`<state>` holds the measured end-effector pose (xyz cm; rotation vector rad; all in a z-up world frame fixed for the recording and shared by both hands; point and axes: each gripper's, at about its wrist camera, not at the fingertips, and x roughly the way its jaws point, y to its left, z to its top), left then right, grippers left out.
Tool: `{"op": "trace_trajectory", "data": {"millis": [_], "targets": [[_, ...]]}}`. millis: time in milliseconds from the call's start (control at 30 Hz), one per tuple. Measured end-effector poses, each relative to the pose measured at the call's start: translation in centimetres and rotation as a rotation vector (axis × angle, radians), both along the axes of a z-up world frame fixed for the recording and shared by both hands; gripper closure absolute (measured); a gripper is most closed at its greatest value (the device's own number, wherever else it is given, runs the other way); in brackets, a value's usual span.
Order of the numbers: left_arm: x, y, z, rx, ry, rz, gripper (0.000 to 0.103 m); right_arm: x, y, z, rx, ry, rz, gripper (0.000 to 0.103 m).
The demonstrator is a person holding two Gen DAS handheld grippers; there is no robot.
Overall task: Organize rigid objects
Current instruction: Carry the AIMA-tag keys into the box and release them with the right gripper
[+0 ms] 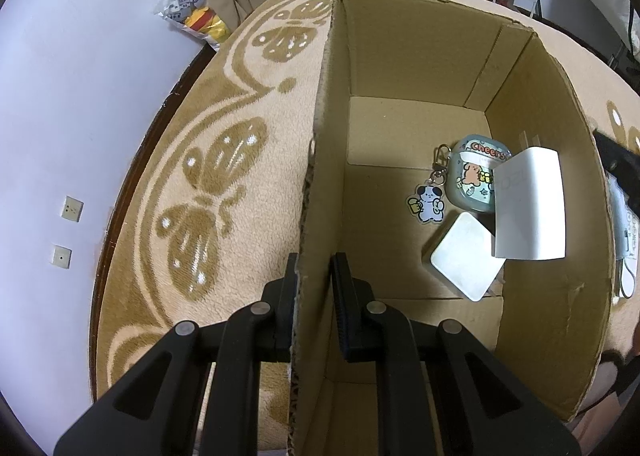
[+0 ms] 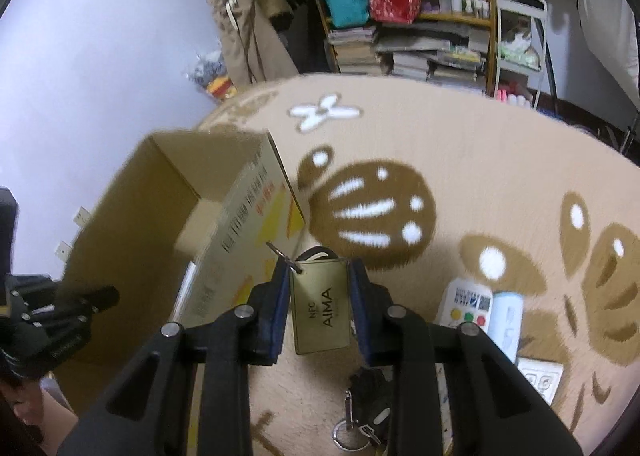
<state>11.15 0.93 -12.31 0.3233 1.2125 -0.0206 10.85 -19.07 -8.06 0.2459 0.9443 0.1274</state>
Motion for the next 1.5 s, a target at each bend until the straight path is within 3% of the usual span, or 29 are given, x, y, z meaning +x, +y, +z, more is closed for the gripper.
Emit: {"op": "trace_trajectory", "data": {"millis": [367, 533, 800, 1500], "targets": [[-0.5, -0.5, -0.1, 0.034, -0.02, -0.017, 0.089, 0.5, 1.4, 4.7, 0.094, -0.189, 0.047, 0.073], [-0.7, -0.8, -0.1, 0.04, -0.026, -0.021, 0.089, 0.2, 2.8, 5.5, 0.134, -0.232, 0.095, 0.073], [-0.7, -0.8, -0.1, 0.037, -0.025, -0.02, 0.089, 0.0, 5.1, 4.9, 0.184, -0.225, 0.151, 0.073], [-0.4, -0.3, 0.1, 0.022, -0.022, -0.016, 0.089, 0.4, 6.1, 2.0, 0.133, -0.144, 0.134, 0.072]]}}
